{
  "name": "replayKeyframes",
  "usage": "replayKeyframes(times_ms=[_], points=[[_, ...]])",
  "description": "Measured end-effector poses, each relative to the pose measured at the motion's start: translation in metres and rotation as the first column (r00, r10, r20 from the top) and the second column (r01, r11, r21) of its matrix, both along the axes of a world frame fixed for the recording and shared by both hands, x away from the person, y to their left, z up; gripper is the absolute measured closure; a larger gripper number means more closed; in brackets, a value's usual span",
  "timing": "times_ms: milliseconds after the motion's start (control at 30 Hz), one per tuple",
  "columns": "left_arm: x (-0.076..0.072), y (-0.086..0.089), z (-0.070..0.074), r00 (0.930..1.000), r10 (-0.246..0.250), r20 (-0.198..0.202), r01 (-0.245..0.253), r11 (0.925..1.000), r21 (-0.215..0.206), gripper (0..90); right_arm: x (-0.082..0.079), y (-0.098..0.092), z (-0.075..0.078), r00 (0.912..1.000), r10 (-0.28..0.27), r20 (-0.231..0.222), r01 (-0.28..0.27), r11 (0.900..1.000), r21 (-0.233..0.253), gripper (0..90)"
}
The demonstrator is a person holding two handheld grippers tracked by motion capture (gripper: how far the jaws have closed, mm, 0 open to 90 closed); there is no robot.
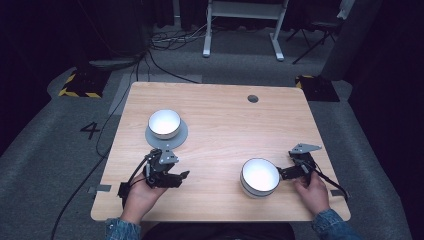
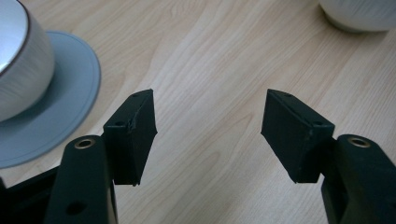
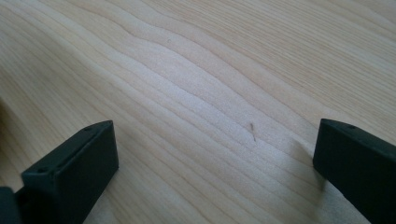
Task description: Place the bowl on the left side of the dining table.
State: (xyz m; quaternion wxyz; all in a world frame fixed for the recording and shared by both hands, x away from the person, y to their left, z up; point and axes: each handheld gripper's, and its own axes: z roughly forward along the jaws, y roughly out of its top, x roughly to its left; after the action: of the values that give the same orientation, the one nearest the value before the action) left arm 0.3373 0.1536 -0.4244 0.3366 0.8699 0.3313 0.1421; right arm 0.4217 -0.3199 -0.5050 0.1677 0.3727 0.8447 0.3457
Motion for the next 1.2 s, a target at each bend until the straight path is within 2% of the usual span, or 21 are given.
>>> replayKeyframes(times_ms=[33, 233, 300, 333, 400, 500, 667, 733, 833, 933, 967, 1000, 1067, 1100, 1167, 1200], points=[[0.002, -0.002, -0.006, 0.9996, -0.016, -0.022, 0.016, 0.9998, -0.008, 35.3, 0.000, 0.000, 0.000, 1.0000, 0.000, 0.000, 0.000, 1.000, 0.000, 0.3], [0.004, -0.008, -0.020, 0.9984, -0.031, -0.047, 0.030, 0.9995, -0.009, 35.0, 0.000, 0.000, 0.000, 1.0000, 0.000, 0.000, 0.000, 1.000, 0.000, 0.3], [0.005, -0.009, -0.024, 0.9981, -0.038, -0.047, 0.039, 0.9992, 0.005, 34.9, 0.000, 0.000, 0.000, 1.0000, 0.000, 0.000, 0.000, 1.000, 0.000, 0.3], [0.007, -0.011, -0.030, 0.9969, -0.047, -0.063, 0.048, 0.9988, 0.013, 34.7, 0.000, 0.000, 0.000, 1.0000, 0.000, 0.000, 0.000, 1.000, 0.000, 0.3], [0.008, -0.013, -0.035, 0.9965, -0.048, -0.068, 0.049, 0.9985, 0.023, 34.0, 0.000, 0.000, 0.000, 1.0000, 0.000, 0.000, 0.000, 1.000, 0.000, 0.3], [0.009, -0.014, -0.039, 0.9950, -0.064, -0.077, 0.066, 0.9974, 0.030, 33.6, 0.000, 0.000, 0.000, 1.0000, 0.000, 0.000, 0.000, 1.000, 0.000, 0.3], [0.010, -0.017, -0.046, 0.9906, -0.078, -0.113, 0.082, 0.9962, 0.030, 32.7, 0.000, 0.000, 0.000, 1.0000, 0.000, 0.000, 0.000, 1.000, 0.000, 0.3], [0.010, -0.019, -0.050, 0.9869, -0.063, -0.148, 0.070, 0.9965, 0.044, 31.0, 0.000, 0.000, 0.000, 1.0000, 0.000, 0.000, 0.000, 1.000, 0.000, 0.3], [0.013, -0.019, -0.055, 0.9877, -0.078, -0.136, 0.087, 0.9943, 0.062, 30.2, 0.000, 0.000, 0.000, 1.0000, 0.000, 0.000, 0.000, 1.000, 0.000, 0.3], [0.013, -0.021, -0.058, 0.9857, -0.071, -0.153, 0.086, 0.9923, 0.090, 29.1, 0.000, 0.000, 0.000, 1.0000, 0.000, 0.000, 0.000, 1.000, 0.000, 0.3], [0.014, -0.022, -0.060, 0.9871, -0.075, -0.141, 0.089, 0.9918, 0.092, 28.6, 0.000, 0.000, 0.000, 1.0000, 0.000, 0.000, 0.000, 1.000, 0.000, 0.3], [0.013, -0.023, -0.061, 0.9827, -0.083, -0.166, 0.097, 0.9920, 0.080, 27.2, 0.000, 0.000, 0.000, 1.0000, 0.000, 0.000, 0.000, 1.000, 0.000, 0.3], [0.013, -0.023, -0.061, 0.9842, -0.079, -0.159, 0.092, 0.9925, 0.081, 26.9, 0.000, 0.000, 0.000, 1.0000, 0.000, 0.000, 0.000, 1.000, 0.000, 0.3], [0.013, -0.024, -0.062, 0.9880, -0.082, -0.131, 0.094, 0.9915, 0.090, 25.5, 0.000, 0.000, 0.000, 1.0000, 0.000, 0.000, 0.000, 1.000, 0.000, 0.3], [0.013, -0.025, -0.063, 0.9869, -0.093, -0.132, 0.104, 0.9915, 0.078, 21.2, 0.000, 0.000, 0.000, 1.0000, 0.000, 0.000, 0.000, 1.000, 0.000, 0.3], [0.013, -0.025, -0.065, 0.9880, -0.104, -0.114, 0.113, 0.9908, 0.075, 18.6, 0.000, 0.000, 0.000, 1.0000, 0.000, 0.000, 0.000, 1.000, 0.000, 0.3]])
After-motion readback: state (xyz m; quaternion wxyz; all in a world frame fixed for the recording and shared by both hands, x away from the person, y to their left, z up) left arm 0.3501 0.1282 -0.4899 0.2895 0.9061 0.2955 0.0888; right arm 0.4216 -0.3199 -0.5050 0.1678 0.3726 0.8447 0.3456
